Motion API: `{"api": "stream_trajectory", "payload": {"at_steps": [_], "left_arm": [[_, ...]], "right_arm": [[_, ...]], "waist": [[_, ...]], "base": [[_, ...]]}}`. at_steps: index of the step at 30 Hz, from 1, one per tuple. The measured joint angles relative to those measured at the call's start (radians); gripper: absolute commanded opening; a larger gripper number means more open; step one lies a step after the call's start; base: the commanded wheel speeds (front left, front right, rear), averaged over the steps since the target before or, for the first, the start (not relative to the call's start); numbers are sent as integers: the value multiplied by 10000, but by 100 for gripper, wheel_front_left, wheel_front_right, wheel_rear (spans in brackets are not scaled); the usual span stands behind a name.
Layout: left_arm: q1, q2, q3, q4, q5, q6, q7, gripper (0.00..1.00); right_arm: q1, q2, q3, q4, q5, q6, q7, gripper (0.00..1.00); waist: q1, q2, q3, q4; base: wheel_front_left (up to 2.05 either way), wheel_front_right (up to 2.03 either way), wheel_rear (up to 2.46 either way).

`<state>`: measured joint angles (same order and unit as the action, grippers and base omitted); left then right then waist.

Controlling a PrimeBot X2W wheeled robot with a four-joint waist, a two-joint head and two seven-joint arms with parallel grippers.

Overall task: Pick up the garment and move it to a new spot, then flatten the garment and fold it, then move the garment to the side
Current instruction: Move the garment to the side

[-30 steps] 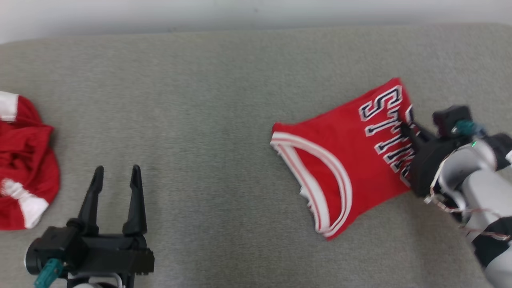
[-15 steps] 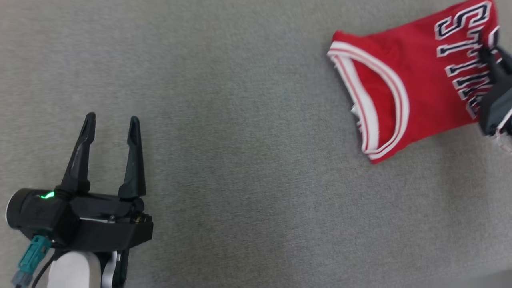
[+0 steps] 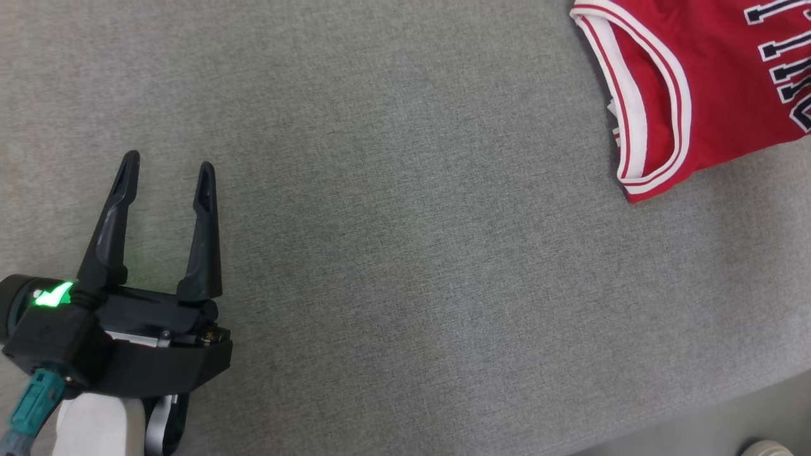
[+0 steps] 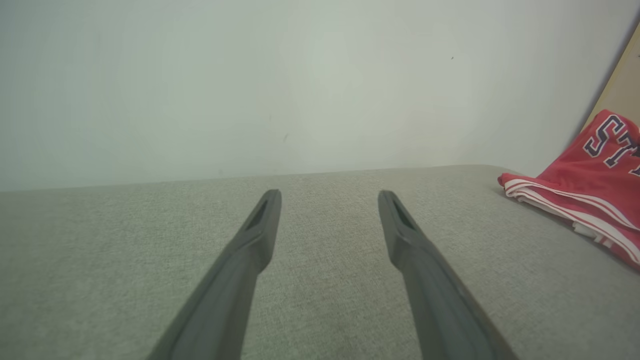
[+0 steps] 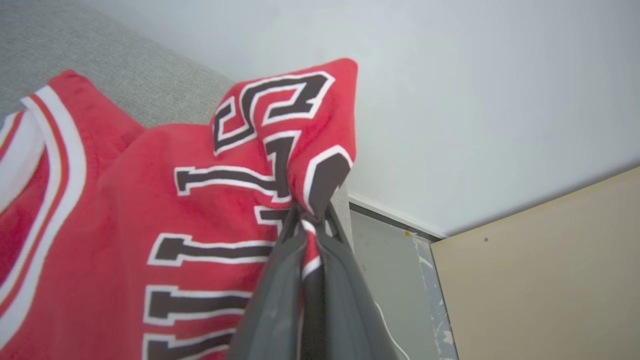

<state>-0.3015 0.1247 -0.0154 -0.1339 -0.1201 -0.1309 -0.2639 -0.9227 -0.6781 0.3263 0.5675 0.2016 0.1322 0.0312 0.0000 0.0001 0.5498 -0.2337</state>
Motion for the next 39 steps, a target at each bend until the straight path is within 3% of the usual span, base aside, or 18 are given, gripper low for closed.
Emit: {"api": "stream_trajectory", "payload": {"at_steps": [11, 17, 18, 19, 20, 32, 39], "left_arm": [[-108, 180, -121, -10, -2, -2, 2, 100], [-153, 180, -178, 2, -2, -2, 0, 100], [-154, 180, -182, 13, -4, -2, 2, 100], [-154, 178, -188, 27, -13, -2, 2, 100], [-155, 173, -176, 48, -17, -2, 2, 100], [23, -201, 23, 470, -111, -2, 0, 100], [604, -424, 403, 989, -117, -2, 2, 100]], "right_arm": [[-35, -232, -176, -704, -1684, 0, -686, 0], [52, -88, -798, -727, -2217, 0, -546, 0], [90, -52, -930, -715, -2301, 0, -523, 28], [151, -12, -1072, -708, -2418, 0, -489, 76], [225, 58, -1271, -690, -2518, 0, -476, 100], [968, 830, -1655, -798, -2765, 0, -894, 100], [1854, 2025, -1632, -1218, -1388, -2, -1831, 100]], "waist": [[0, 0, 233, -144], [0, 0, 230, -49], [0, 0, 219, -32], [0, 0, 202, -17], [0, 0, 176, 1], [-1, 0, -584, 413], [-1, -1, -1378, 807]], "base": [[0, 0, 0], [0, 0, 0], [0, 0, 0], [0, 0, 0], [0, 0, 0], [0, 0, 0], [0, 0, 0]]}}
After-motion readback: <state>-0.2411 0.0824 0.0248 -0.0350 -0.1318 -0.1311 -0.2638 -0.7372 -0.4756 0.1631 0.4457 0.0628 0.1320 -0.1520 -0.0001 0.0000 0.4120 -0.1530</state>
